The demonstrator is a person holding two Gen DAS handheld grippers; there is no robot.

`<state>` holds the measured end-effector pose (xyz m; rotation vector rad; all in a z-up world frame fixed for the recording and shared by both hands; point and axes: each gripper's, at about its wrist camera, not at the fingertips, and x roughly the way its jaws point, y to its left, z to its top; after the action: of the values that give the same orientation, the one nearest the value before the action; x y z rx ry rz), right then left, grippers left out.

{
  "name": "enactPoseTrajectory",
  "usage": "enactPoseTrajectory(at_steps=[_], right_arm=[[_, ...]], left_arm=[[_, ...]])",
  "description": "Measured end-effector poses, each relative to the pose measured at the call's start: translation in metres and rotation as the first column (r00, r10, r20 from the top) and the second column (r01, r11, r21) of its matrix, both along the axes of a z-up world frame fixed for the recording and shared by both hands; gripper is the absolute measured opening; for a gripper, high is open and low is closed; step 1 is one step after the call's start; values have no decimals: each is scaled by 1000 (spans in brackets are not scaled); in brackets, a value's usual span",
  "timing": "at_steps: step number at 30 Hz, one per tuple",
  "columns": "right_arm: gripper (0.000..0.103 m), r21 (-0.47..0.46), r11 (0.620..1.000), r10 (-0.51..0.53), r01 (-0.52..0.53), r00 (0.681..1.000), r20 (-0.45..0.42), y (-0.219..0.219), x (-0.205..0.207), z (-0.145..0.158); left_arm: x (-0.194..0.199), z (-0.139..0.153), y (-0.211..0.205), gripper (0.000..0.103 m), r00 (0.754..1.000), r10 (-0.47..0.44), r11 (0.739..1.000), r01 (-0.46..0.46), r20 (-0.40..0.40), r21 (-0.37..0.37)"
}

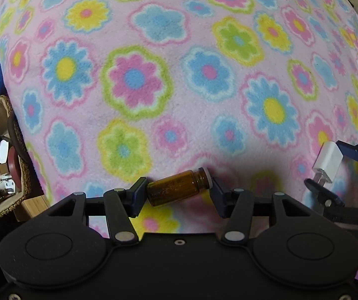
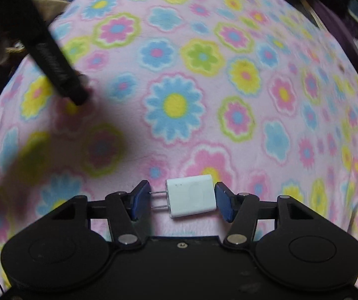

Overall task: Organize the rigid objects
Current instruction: 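Lift the vial and charger and adjust their hold in both tools, then carry the amber vial and white charger over the basket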

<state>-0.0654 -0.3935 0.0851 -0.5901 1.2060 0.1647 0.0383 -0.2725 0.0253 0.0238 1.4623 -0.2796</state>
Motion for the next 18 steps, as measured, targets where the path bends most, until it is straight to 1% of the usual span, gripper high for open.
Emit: enactPoseTrajectory(at_steps=[4, 7, 9, 11, 13, 18], right_arm=[[56, 7, 989, -150, 150, 989, -9, 1, 6, 6], [56, 38, 967, -251, 252, 968, -23, 7, 16, 13], [56, 68, 952, -299, 300, 954, -21, 16, 24, 20], [56, 109, 939, -326, 325, 945, -12, 30, 33, 28], [56, 150, 932, -331, 329, 944, -7, 52, 45, 33], [56, 216, 935, -287, 280, 958, 3, 123, 64, 35]], left_arm=[[-2, 6, 19, 52, 1000, 8, 1000, -8, 18, 1], [-1, 11, 40, 52, 999, 32, 999, -32, 31, -6], [1, 15, 58, 52, 997, 57, 998, -57, 44, -6], [3, 19, 77, 52, 995, 89, 996, -89, 53, -5], [6, 21, 100, 52, 990, 127, 992, -127, 56, -8], [15, 19, 162, 52, 971, 228, 974, -228, 69, 4]])
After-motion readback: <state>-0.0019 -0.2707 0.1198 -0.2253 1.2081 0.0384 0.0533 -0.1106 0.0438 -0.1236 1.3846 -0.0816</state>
